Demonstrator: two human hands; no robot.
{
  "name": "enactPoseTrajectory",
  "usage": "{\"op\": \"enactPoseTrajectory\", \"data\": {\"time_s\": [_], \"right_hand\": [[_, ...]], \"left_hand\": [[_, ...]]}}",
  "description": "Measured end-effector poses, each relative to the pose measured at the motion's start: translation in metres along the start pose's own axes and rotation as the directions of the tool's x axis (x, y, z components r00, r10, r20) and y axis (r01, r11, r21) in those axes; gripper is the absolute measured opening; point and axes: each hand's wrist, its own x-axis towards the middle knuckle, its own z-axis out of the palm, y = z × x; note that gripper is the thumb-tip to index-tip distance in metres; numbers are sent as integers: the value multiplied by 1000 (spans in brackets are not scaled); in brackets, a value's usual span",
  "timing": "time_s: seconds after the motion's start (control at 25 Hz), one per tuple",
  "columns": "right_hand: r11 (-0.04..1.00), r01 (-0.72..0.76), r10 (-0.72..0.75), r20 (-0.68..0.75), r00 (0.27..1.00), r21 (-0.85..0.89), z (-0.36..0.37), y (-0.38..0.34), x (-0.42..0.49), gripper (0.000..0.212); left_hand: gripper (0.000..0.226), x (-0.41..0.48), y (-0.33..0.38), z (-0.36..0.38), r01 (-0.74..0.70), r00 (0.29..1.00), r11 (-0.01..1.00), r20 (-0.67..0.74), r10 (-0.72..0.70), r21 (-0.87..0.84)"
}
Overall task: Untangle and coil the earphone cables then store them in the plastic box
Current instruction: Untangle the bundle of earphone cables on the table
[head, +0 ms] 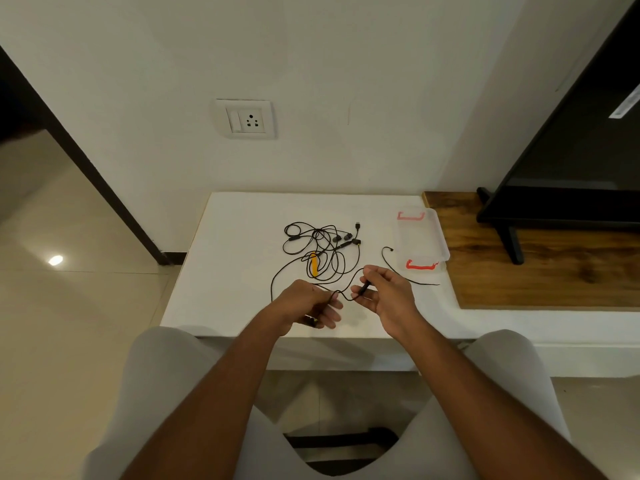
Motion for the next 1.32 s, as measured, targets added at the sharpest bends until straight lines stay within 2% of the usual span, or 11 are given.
{"op": "enactPoseTrajectory", "data": {"time_s": [0.08, 0.16, 0.28, 0.4, 0.56, 0.72, 0.8, 0.88, 0.96, 1.12, 1.32], "right_hand": [[991, 59, -63, -28, 998, -118, -4, 1, 2, 8], [955, 113, -115, 8, 993, -275, -9, -1, 3, 6], [906, 162, -108, 157, 982, -392, -10, -3, 1, 7], [936, 134, -59, 232, 971, -326, -4, -5, -5, 10], [986, 45, -4, 250, 968, -158, 3, -10, -11, 11], [998, -23, 33, 185, 982, -54, -1, -15, -7, 13], [991, 16, 1, 121, 993, -136, -6, -17, -3, 15], [920, 122, -90, 102, 991, -372, -12, -22, -1, 13], [739, 267, -163, 219, 962, -619, -22, -29, 1, 13], [389, 409, -161, 376, 912, -826, -48, -36, 13, 10], [359, 417, -243, 348, 905, -835, -72, -29, 35, 9]], "left_hand": [[34, -2, 5, -4, 42, 997, 989, -64, -33, 139], [36, -2, 10, -9, 5, 987, 1000, -161, 0, 28], [22, 1, 12, -13, -177, 949, 977, -284, 137, -118], [25, 5, 4, -3, -285, 928, 958, -260, 268, -30], [33, 10, -3, 19, -310, 932, 947, -171, 320, 79], [42, 6, -6, 22, -324, 942, 924, -27, 336, 202], [45, 8, -9, 16, -347, 925, 881, -39, 378, 323], [32, 12, -10, 8, -388, 867, 820, -136, 480, 420], [12, 13, -8, -3, -425, 803, 799, -230, 550, 426], [6, 7, -5, -30, -463, 739, 822, -368, 565, 333], [7, 7, -11, -49, -453, 711, 818, -410, 572, 355]]}}
